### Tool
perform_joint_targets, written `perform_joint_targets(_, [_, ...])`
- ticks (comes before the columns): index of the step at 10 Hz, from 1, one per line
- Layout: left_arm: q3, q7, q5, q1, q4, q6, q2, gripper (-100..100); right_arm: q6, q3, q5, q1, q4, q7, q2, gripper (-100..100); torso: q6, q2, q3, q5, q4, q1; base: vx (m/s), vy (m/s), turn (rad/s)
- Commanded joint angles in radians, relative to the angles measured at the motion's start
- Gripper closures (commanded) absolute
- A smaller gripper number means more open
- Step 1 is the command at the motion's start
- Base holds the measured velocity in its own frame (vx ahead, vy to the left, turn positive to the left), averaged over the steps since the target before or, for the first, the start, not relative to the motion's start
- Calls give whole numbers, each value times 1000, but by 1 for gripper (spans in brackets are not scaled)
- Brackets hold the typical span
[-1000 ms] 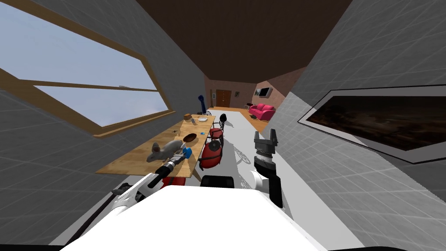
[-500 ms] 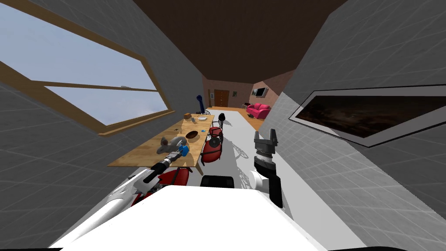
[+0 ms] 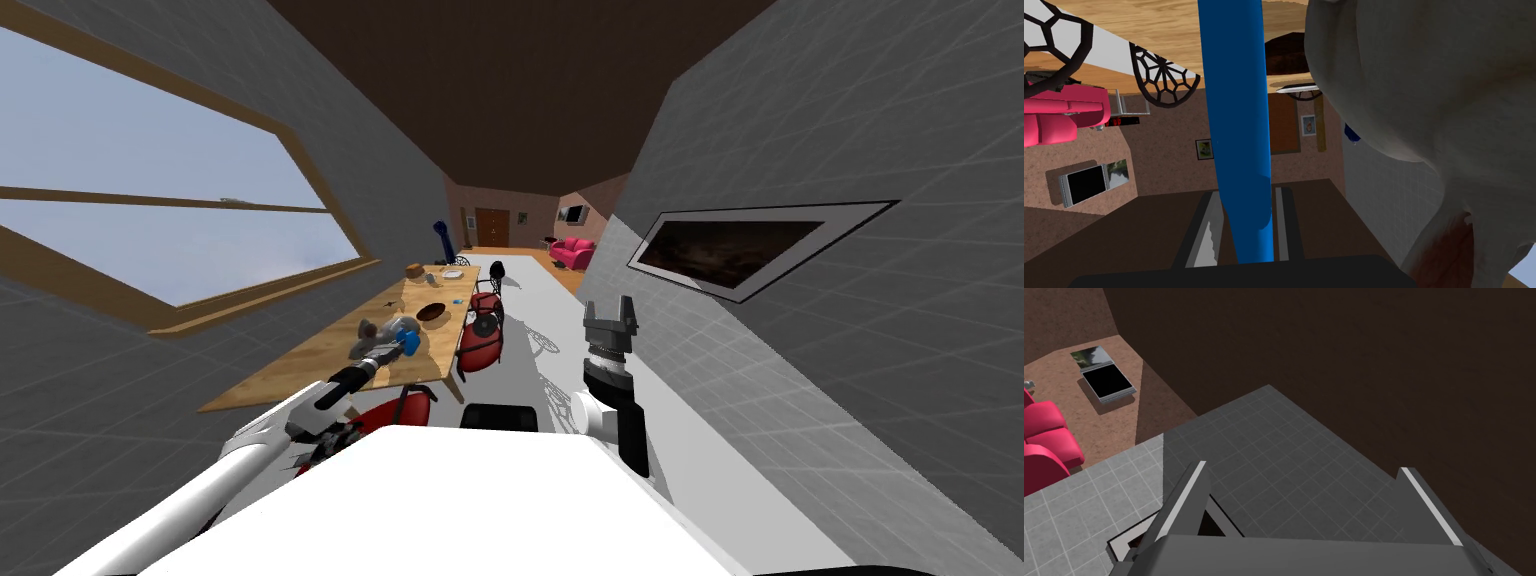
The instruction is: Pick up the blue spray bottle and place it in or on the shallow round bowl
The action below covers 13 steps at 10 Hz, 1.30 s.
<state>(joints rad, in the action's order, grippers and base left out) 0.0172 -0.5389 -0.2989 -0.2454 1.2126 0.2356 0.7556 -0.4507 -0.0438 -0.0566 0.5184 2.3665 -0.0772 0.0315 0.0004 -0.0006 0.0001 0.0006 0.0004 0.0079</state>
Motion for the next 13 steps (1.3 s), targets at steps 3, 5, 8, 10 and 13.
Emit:
perform_joint_targets(3, [37,59,12,13,-51,-44,40,100,0,0,0,0,0,0,0,0,0,-5,-3,1,-2,1,48,91,-300])
perform_joint_targets(5, [48,74,14,15,-64,-56,49,100,0,0,0,0,0,0,0,0,0,-5,-3,1,-1,0,42,80,-208])
perform_joint_targets(8, [82,123,17,19,-106,-95,76,100,0,0,0,0,0,0,0,0,1,-7,-4,1,-2,2,62,72,-270])
perform_joint_targets(10, [105,154,17,21,-132,-121,92,100,0,0,0,0,0,0,0,0,-1,-8,-5,2,-2,5,65,118,-297])
perform_joint_targets(13, [126,183,18,22,-155,-145,107,100,0,0,0,0,0,0,0,0,-2,-8,-5,2,-2,6,49,98,-216])
